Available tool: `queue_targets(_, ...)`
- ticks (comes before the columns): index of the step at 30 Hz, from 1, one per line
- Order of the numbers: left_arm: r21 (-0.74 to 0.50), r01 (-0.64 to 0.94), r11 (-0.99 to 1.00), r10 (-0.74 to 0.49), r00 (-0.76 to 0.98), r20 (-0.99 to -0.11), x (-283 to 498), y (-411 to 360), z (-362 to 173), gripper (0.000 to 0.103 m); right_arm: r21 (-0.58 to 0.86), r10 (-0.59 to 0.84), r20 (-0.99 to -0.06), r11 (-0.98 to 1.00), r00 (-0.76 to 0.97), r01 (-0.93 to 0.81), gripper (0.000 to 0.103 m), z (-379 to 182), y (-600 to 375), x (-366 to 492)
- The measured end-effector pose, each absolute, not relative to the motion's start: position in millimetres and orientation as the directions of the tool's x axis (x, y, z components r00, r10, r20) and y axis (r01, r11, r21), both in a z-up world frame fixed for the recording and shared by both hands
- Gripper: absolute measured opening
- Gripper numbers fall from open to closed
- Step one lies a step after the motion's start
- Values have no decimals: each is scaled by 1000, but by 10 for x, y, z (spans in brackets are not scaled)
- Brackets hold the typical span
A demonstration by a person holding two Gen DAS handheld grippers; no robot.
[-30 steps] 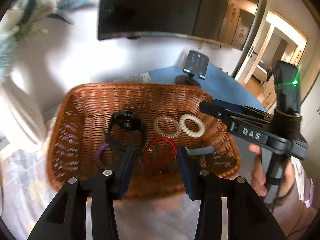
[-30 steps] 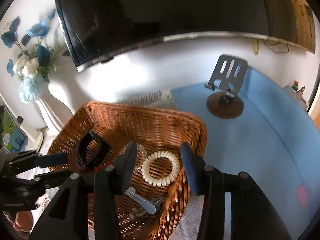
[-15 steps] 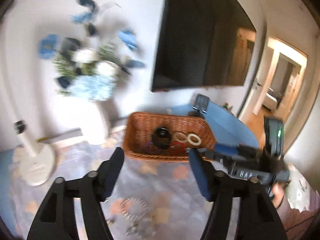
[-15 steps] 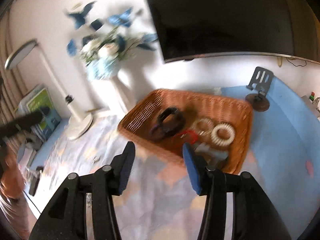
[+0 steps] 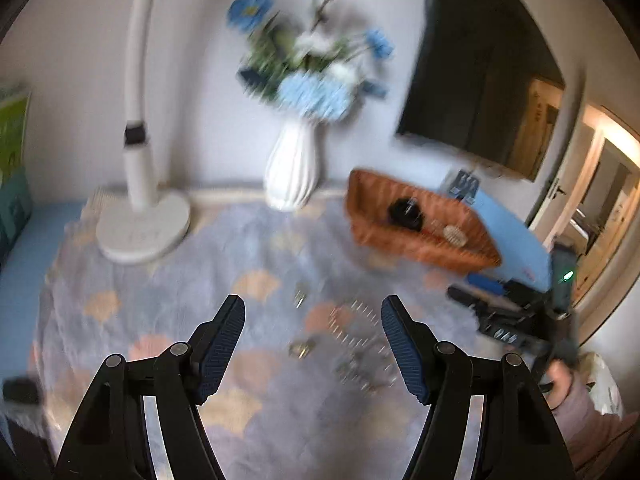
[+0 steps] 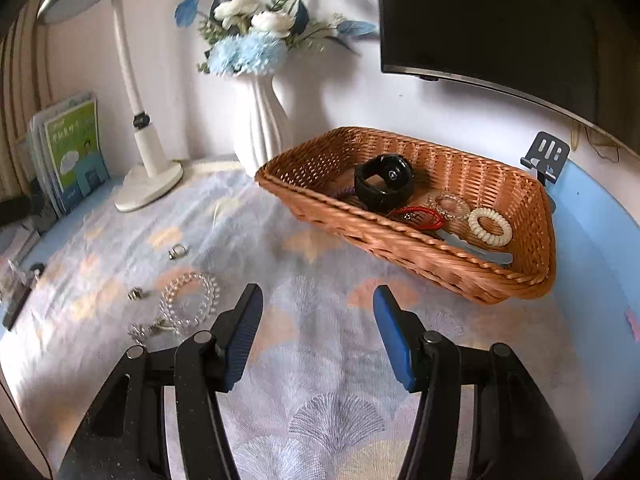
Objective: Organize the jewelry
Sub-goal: 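Move both tools back over the gold ring and clear beaded bracelet, then grasp the gold ring with the left gripper while the right gripper grasps the clear beaded bracelet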
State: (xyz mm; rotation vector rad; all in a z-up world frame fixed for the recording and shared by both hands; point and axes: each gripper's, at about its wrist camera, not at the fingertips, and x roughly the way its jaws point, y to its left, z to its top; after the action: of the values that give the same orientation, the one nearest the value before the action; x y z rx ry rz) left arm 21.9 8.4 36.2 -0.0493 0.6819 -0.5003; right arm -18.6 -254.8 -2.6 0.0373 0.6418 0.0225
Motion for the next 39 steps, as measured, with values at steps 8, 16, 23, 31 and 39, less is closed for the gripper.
queue_targets(8, -232, 389, 892, -436, 598, -673, 324, 130, -168, 72, -40, -2, -613, 999, 790, -28, 60, -70, -2407, -162)
queue_targets(16, -104, 441, 891, -379, 599, -705, 287, -129, -288, 72, -39, 9, -655, 998, 756, -46, 60, -76, -2378, -68)
queue_targets(23, -41, 501, 865, -362, 565, -742, 413, -281, -355, 71, 25, 189, -766, 964, 614, -265, 58, 66, -1976, 323)
queue_targets(31, 6, 540, 841, -330, 523, -786, 568, -396, -516, 53, 26, 234, -801, 933, 550, -359, 37, -96, -1636, 704)
queue_targets(39, -1, 553, 833, -344, 516, -785, 632, -436, -548, 48, -28, 200, -812, 925, 548, -379, 27, -337, -1496, 821)
